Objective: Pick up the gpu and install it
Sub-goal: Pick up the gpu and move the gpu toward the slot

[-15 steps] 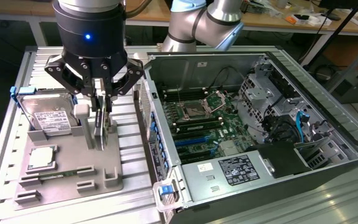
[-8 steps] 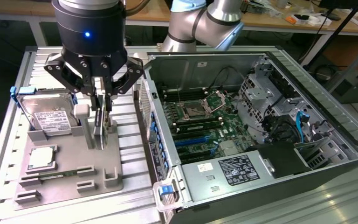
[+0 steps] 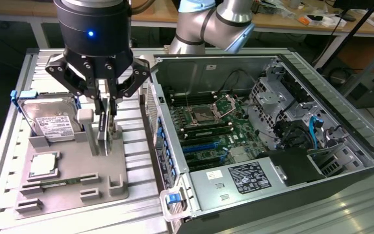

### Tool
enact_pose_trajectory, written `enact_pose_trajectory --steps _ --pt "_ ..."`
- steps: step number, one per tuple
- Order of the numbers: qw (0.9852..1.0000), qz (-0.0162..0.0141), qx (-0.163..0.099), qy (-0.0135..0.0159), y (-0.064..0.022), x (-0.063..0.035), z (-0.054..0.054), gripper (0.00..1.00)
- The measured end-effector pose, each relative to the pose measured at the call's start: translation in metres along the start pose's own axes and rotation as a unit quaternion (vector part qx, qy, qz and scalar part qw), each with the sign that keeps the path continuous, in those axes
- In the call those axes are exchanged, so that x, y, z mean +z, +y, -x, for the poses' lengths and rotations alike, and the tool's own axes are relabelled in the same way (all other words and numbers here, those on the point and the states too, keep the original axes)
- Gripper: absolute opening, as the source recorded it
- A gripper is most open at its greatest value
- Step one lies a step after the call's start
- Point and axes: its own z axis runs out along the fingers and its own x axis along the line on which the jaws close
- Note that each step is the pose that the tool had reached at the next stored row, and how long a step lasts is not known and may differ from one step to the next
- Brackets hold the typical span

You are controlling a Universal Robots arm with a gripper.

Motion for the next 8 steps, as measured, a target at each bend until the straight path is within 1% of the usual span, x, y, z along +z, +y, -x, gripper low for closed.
enact_pose_trajectory --steps 8 --pt "1.0000 -0.0011 0.001 -0.0001 -0.0001 -0.0049 0.0000 0.27"
